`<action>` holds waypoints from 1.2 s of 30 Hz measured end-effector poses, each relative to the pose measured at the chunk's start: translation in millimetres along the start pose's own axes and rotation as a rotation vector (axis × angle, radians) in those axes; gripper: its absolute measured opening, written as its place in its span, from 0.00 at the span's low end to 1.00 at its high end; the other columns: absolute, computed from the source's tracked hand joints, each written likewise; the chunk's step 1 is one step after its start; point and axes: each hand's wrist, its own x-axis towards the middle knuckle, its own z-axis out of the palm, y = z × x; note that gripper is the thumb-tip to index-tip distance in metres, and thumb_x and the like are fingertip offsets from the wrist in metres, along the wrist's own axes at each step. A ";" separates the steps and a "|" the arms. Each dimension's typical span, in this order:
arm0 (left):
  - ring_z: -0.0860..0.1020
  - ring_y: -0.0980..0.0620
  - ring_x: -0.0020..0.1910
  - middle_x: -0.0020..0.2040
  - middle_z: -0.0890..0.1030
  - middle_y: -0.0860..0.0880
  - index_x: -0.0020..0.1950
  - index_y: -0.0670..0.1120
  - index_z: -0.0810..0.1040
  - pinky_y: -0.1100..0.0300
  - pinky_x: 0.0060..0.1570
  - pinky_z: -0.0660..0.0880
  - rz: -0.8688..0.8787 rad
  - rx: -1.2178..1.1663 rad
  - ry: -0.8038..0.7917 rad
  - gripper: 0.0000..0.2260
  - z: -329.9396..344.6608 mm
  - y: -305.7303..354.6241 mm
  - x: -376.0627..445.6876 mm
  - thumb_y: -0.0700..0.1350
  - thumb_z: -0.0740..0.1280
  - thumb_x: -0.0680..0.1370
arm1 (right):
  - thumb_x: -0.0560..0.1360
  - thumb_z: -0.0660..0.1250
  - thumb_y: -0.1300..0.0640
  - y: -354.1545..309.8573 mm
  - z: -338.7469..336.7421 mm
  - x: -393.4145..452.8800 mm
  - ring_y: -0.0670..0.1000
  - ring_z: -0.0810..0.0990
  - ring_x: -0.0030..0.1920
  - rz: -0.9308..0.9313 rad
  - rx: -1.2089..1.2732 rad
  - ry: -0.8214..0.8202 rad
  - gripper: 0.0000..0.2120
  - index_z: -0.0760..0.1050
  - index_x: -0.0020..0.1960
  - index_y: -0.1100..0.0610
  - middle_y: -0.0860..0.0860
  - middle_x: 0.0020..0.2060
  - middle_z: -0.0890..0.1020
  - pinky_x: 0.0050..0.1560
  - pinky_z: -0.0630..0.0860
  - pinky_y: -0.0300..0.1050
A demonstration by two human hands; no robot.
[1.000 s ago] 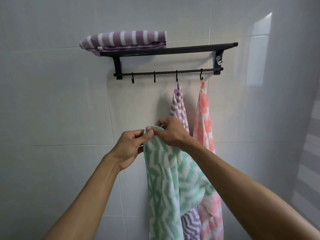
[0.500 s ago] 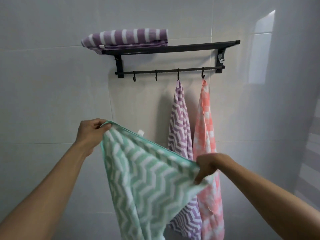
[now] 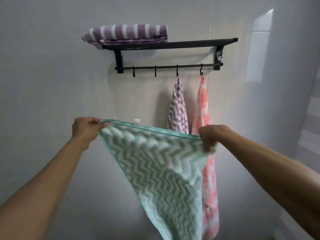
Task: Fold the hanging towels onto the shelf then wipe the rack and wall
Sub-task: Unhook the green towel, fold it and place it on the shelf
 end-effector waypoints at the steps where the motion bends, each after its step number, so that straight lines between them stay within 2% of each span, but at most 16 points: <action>1: 0.82 0.48 0.42 0.43 0.85 0.42 0.38 0.45 0.82 0.46 0.54 0.81 -0.034 -0.013 -0.011 0.10 2.1 -1.3 -1.2 0.43 0.82 0.66 | 0.77 0.68 0.60 2.1 -6.4 -1.8 0.55 0.78 0.52 0.015 -0.004 0.072 0.14 0.75 0.62 0.57 0.50 0.49 0.77 0.47 0.74 0.47; 4: 0.84 0.45 0.45 0.45 0.85 0.41 0.39 0.45 0.82 0.44 0.55 0.81 -0.066 -0.148 0.028 0.11 5.9 18.2 9.8 0.43 0.83 0.65 | 0.80 0.62 0.62 15.0 -47.5 -9.8 0.59 0.82 0.52 0.153 0.192 0.578 0.10 0.75 0.60 0.58 0.55 0.53 0.81 0.44 0.70 0.49; 5: 0.83 0.45 0.45 0.46 0.85 0.41 0.40 0.44 0.82 0.45 0.55 0.81 -0.050 -0.196 0.032 0.11 6.6 28.3 13.9 0.44 0.82 0.65 | 0.80 0.61 0.63 19.9 -56.4 -10.3 0.61 0.82 0.52 0.196 0.209 0.700 0.09 0.75 0.59 0.58 0.56 0.52 0.80 0.43 0.69 0.48; 6: 0.83 0.46 0.44 0.47 0.85 0.41 0.41 0.43 0.82 0.45 0.55 0.81 -0.021 -0.224 0.028 0.11 5.7 37.5 16.3 0.44 0.82 0.66 | 0.79 0.60 0.64 22.0 -61.0 -10.8 0.61 0.82 0.52 0.213 0.192 0.747 0.10 0.75 0.58 0.59 0.57 0.52 0.80 0.43 0.68 0.48; 10: 0.81 0.49 0.41 0.48 0.84 0.42 0.49 0.37 0.82 0.54 0.52 0.81 0.035 -0.179 0.003 0.16 4.8 56.2 13.0 0.43 0.81 0.68 | 0.79 0.60 0.64 21.0 -52.7 -10.5 0.61 0.81 0.54 0.187 0.149 0.560 0.12 0.74 0.62 0.58 0.56 0.51 0.77 0.45 0.69 0.49; 12: 0.82 0.49 0.42 0.47 0.84 0.43 0.46 0.39 0.81 0.54 0.51 0.81 0.019 -0.196 0.010 0.14 3.8 60.5 13.4 0.44 0.80 0.69 | 0.79 0.62 0.64 24.0 -53.7 -6.8 0.62 0.80 0.54 0.208 0.242 0.628 0.12 0.74 0.61 0.60 0.57 0.53 0.77 0.44 0.70 0.50; 14: 0.83 0.50 0.40 0.43 0.83 0.46 0.42 0.43 0.79 0.54 0.45 0.82 0.009 -0.232 0.003 0.11 2.3 67.0 13.4 0.47 0.78 0.72 | 0.79 0.65 0.63 25.3 -58.2 -2.3 0.62 0.77 0.54 0.226 0.341 0.742 0.10 0.75 0.60 0.62 0.58 0.55 0.74 0.42 0.69 0.51; 16: 0.81 0.53 0.37 0.41 0.81 0.49 0.44 0.44 0.77 0.55 0.38 0.80 0.015 -0.247 0.006 0.10 0.6 72.2 10.5 0.48 0.74 0.76 | 0.80 0.66 0.58 25.1 -60.6 2.2 0.63 0.69 0.62 0.243 0.463 0.778 0.12 0.73 0.62 0.61 0.60 0.61 0.70 0.42 0.68 0.53; 17: 0.81 0.53 0.37 0.42 0.80 0.49 0.48 0.44 0.76 0.55 0.37 0.79 0.020 -0.250 0.012 0.10 -0.1 72.0 9.2 0.49 0.72 0.78 | 0.80 0.65 0.56 26.0 -60.2 4.7 0.64 0.68 0.64 0.239 0.555 0.753 0.13 0.72 0.62 0.60 0.61 0.63 0.70 0.43 0.69 0.54; 19: 0.81 0.49 0.40 0.44 0.81 0.46 0.52 0.44 0.76 0.52 0.40 0.80 0.017 -0.237 0.022 0.10 -1.9 65.3 8.0 0.49 0.72 0.78 | 0.80 0.65 0.56 27.0 -57.2 9.8 0.64 0.75 0.58 0.152 0.846 0.659 0.10 0.75 0.57 0.62 0.63 0.58 0.78 0.43 0.72 0.53; 21: 0.80 0.46 0.44 0.48 0.81 0.44 0.48 0.44 0.77 0.49 0.47 0.80 -0.014 -0.227 0.032 0.09 -3.0 53.6 7.4 0.49 0.73 0.77 | 0.78 0.70 0.57 26.9 -49.8 12.9 0.63 0.83 0.50 0.066 1.243 0.569 0.05 0.77 0.47 0.58 0.63 0.51 0.83 0.44 0.81 0.53; 22: 0.80 0.46 0.44 0.49 0.81 0.43 0.45 0.46 0.77 0.48 0.49 0.80 -0.034 -0.236 0.039 0.09 -4.2 48.5 6.4 0.48 0.74 0.76 | 0.77 0.73 0.58 26.0 -46.7 12.1 0.61 0.84 0.48 0.049 1.399 0.528 0.06 0.76 0.46 0.56 0.61 0.50 0.83 0.45 0.83 0.55; 26: 0.79 0.48 0.41 0.45 0.80 0.45 0.39 0.48 0.75 0.46 0.53 0.81 -0.074 -0.323 0.065 0.11 -8.1 39.1 3.6 0.46 0.76 0.74 | 0.71 0.78 0.65 24.8 -38.6 11.5 0.54 0.85 0.45 -0.023 1.742 0.436 0.18 0.77 0.58 0.60 0.57 0.51 0.84 0.47 0.84 0.55; 30: 0.78 0.48 0.40 0.40 0.79 0.48 0.38 0.50 0.74 0.51 0.46 0.81 -0.030 -0.382 0.091 0.12 -12.4 44.0 1.3 0.47 0.76 0.75 | 0.74 0.76 0.61 23.7 -36.1 11.7 0.54 0.85 0.45 -0.039 1.882 0.441 0.13 0.81 0.55 0.65 0.59 0.49 0.86 0.51 0.84 0.52; 34: 0.76 0.48 0.41 0.39 0.78 0.46 0.38 0.49 0.72 0.52 0.44 0.76 -0.029 -0.297 0.097 0.14 -9.3 23.6 -8.8 0.50 0.74 0.75 | 0.79 0.71 0.52 10.1 -8.9 5.2 0.57 0.85 0.43 -0.025 1.641 0.234 0.15 0.80 0.53 0.66 0.59 0.48 0.86 0.52 0.83 0.59; 36: 0.76 0.49 0.41 0.39 0.78 0.46 0.38 0.48 0.72 0.55 0.42 0.76 -0.071 -0.286 0.081 0.14 -2.9 8.3 -17.1 0.51 0.75 0.75 | 0.79 0.70 0.52 3.5 -0.2 5.1 0.58 0.86 0.45 -0.014 1.663 0.263 0.16 0.79 0.55 0.66 0.60 0.48 0.85 0.48 0.84 0.57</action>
